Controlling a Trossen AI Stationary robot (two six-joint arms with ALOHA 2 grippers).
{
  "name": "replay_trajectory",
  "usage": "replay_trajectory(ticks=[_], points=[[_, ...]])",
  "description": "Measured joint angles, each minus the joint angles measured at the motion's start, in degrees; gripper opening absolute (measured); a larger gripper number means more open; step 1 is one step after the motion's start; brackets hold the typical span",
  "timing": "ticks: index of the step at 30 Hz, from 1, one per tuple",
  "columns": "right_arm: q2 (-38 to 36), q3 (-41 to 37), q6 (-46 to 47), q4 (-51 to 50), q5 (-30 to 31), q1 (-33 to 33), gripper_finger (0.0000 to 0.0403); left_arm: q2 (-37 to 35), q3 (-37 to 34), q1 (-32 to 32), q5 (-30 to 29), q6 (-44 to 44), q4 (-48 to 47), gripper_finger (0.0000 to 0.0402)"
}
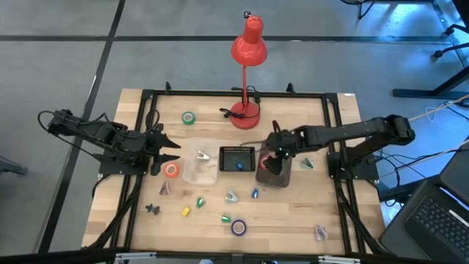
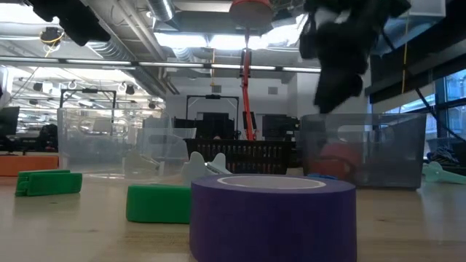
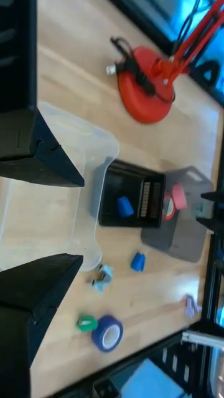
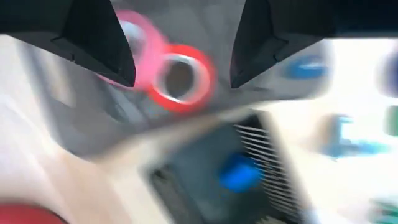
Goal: Pick and place Stapler, Stapler remover, tape
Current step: Put the yellow stapler into the black basket
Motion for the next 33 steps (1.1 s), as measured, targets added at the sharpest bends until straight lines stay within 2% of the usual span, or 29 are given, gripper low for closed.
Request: replay_trajectory(ticks=[6, 9, 13, 17, 20, 27, 33], points=[[-0.2, 1.5, 0.2, 12.5, -0.2, 10.1, 0.0267, 0.0, 0.0, 0.0, 4.0, -1.7, -0.4, 0.0177], [-0.2, 1.5, 0.9, 17.9, -0.1, 14.4, 0.0268, 0.8, 0.0, 0.0, 7.1, -5.9, -0.4, 0.0177], [-0.2, 1.5, 2.3, 20.4, 3.0, 18.9, 0.0268, 3.9, 0.0, -0.3, 9.7, -12.1, -0.4, 0.0177], [-0.2, 1.5, 4.3, 19.3, 7.8, 21.4, 0.0268, 11.4, 0.0, -2.9, 10.3, -18.8, -0.4, 0.0177], [-0.2, 1.5, 5.9, 18.6, 9.3, 22.4, 0.0268, 18.1, 0.0, -5.7, 11.2, -27.8, -0.4, 0.0177], [-0.3, 1.5, 7.5, 18.1, 9.5, 23.0, 0.0269, 31.4, 0.0, -15.2, 11.0, -45.6, 1.3, 0.0177], [-0.3, 1.5, 7.6, 18.1, 9.5, 22.9, 0.0269, 39.5, 0.0, -21.5, 10.7, -52.9, 9.4, 0.0177]])
